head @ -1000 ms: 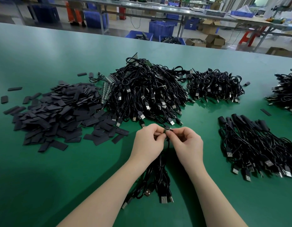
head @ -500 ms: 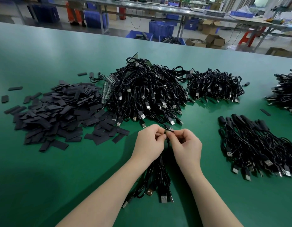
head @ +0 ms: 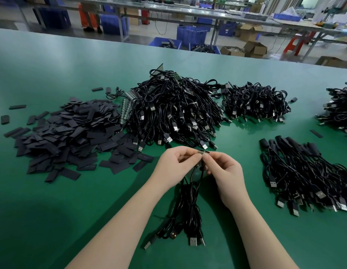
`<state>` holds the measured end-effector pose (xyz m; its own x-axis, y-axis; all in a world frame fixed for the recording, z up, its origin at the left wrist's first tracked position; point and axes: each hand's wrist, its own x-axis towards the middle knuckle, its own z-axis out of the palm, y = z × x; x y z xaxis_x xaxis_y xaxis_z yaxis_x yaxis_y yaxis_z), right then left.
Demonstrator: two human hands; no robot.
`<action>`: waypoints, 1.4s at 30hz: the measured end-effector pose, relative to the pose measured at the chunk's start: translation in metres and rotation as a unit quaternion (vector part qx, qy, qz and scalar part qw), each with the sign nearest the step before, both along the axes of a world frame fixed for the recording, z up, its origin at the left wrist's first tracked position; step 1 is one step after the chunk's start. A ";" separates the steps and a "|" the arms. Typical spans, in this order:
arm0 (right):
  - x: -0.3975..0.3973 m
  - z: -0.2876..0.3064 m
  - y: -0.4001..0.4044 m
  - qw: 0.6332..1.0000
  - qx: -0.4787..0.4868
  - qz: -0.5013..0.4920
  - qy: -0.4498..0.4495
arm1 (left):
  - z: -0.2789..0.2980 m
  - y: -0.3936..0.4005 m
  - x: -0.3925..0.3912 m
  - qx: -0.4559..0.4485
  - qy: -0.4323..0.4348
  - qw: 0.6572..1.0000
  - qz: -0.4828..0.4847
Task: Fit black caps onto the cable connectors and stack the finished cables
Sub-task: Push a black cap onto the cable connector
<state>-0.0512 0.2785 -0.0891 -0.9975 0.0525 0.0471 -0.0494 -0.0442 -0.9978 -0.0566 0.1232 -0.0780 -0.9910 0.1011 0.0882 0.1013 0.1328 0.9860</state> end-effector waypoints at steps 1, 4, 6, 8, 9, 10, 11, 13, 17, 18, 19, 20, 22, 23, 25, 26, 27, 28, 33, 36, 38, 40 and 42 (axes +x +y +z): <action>0.000 0.001 -0.001 1.000 0.007 0.000 0.000 | 0.000 0.000 0.001 0.016 -0.004 1.000 0.003; 0.001 0.002 -0.003 1.000 0.006 -0.002 -0.006 | -0.001 0.001 0.001 0.057 -0.024 0.998 0.011; 0.003 0.003 -0.004 0.999 -0.027 0.002 -0.024 | -0.001 0.002 0.001 0.081 -0.036 0.996 0.006; 0.004 0.006 -0.004 0.998 -0.049 0.010 -0.030 | -0.002 0.003 0.001 0.095 -0.043 0.995 0.005; 0.005 0.007 -0.004 0.998 -0.049 0.012 -0.023 | -0.003 0.003 0.001 0.099 -0.044 0.994 0.006; 0.006 0.008 -0.003 0.999 -0.040 0.012 -0.012 | -0.003 0.003 0.001 0.102 -0.046 0.994 0.007; 0.006 0.009 -0.003 1.000 -0.029 0.011 -0.002 | -0.003 0.003 0.001 0.105 -0.049 0.993 0.009; 0.007 0.009 -0.003 1.000 -0.015 0.008 0.006 | -0.003 0.003 0.001 0.117 -0.057 0.991 0.011; 0.008 0.010 -0.003 1.000 -0.023 0.006 0.002 | 0.000 0.001 0.002 0.122 -0.063 0.990 -0.006; 0.009 0.011 -0.003 1.000 -0.020 0.013 0.002 | 0.001 0.000 0.002 0.121 -0.060 0.991 -0.009; 0.009 0.011 -0.002 1.000 -0.013 0.021 0.003 | 0.003 -0.001 0.003 0.121 -0.059 0.991 -0.013; 0.009 0.011 -0.001 1.000 -0.003 0.031 0.004 | 0.005 -0.001 0.003 0.123 -0.062 0.990 -0.018; 0.009 0.011 0.000 0.999 0.018 0.047 0.011 | 0.007 0.000 0.004 0.135 -0.079 0.987 -0.033; 0.009 0.011 0.000 0.998 0.031 0.053 0.018 | 0.007 0.001 0.004 0.142 -0.090 0.985 -0.041; 0.009 0.011 0.000 0.997 0.047 0.059 0.031 | 0.008 0.002 0.005 0.154 -0.106 0.981 -0.051; 0.008 0.011 0.000 0.997 0.046 0.061 0.033 | 0.008 0.002 0.006 0.159 -0.111 0.980 -0.051; 0.008 0.011 0.001 0.997 0.036 0.062 0.031 | 0.009 0.003 0.006 0.163 -0.114 0.979 -0.049; 0.008 0.012 0.001 0.997 0.020 0.065 0.024 | 0.009 0.002 0.006 0.166 -0.115 0.978 -0.048; 0.008 0.011 0.002 0.992 -0.081 0.087 -0.040 | 0.010 0.003 0.007 0.182 -0.131 0.973 -0.048; 0.008 0.010 0.001 0.991 -0.091 0.086 -0.042 | 0.008 0.005 0.006 0.191 -0.127 0.973 -0.035; 0.007 0.009 0.001 0.990 -0.103 0.085 -0.043 | 0.008 0.006 0.005 0.190 -0.124 0.973 -0.029; 0.007 0.008 0.001 0.988 -0.118 0.091 -0.050 | 0.007 0.007 0.005 0.192 -0.123 0.973 -0.028; 0.007 0.007 0.000 0.986 -0.126 0.093 -0.056 | 0.008 0.008 0.004 0.198 -0.130 0.971 -0.029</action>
